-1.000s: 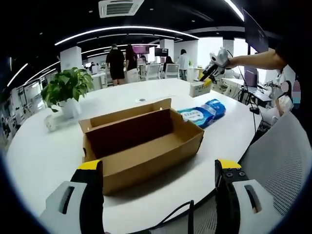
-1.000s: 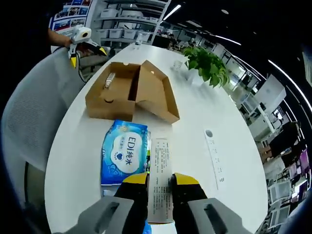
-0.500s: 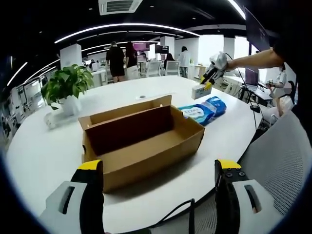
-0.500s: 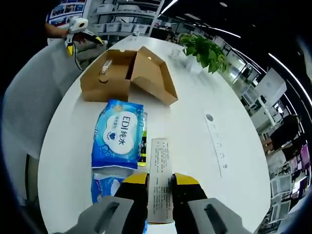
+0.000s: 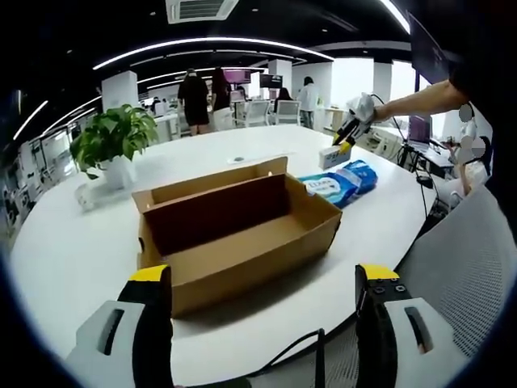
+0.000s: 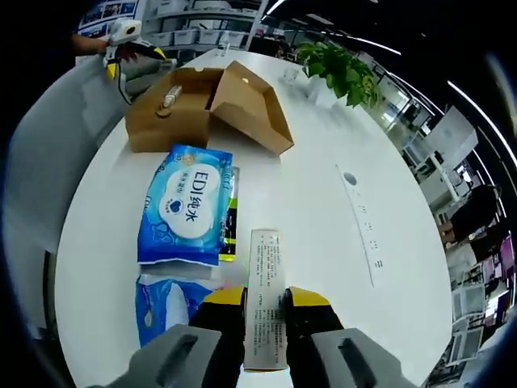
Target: Operate the shoe box by opening the lid, removing the specified soft item, and placing it in the target area until the item is outside and the box remains undamaged.
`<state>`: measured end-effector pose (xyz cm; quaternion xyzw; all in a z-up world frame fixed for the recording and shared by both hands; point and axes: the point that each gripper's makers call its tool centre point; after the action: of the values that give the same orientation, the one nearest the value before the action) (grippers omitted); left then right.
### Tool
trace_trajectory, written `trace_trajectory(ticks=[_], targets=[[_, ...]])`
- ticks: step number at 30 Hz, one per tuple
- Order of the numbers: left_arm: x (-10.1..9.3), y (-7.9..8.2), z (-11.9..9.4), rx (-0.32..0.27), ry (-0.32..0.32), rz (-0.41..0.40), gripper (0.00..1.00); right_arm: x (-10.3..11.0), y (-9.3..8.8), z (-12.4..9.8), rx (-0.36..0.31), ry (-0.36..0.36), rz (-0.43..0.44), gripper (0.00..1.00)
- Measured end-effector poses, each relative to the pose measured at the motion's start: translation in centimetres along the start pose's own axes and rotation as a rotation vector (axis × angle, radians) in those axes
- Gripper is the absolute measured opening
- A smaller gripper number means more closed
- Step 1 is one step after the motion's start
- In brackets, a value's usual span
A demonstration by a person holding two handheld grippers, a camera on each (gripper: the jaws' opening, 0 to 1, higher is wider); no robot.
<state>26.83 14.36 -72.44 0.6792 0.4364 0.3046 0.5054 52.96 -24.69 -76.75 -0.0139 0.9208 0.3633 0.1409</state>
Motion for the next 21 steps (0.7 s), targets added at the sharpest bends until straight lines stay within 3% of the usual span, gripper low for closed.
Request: trace_trajectory(ticks=[12,21], targets=[[0.0,0.1,0.0,0.000,0.008,-0.007,0.97,-0.1,-1.3,1.6,0.042,0.026,-0.001,0.14],[0.2,-0.1,-0.1,0.004,0.012,-0.007,0.97,-0.6,-3.4,2.0,0.079,0.046,-0.005,0.14]])
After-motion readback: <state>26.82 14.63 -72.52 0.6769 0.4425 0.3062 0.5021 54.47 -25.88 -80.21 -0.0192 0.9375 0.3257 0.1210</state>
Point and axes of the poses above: the point that each gripper's makers call its tool centre point, and the gripper's own axes: z roughly forward along the fingers, x roughly to its left, y roughly out of its top, and after that the axes turned 14 degrees about -x, right-handed
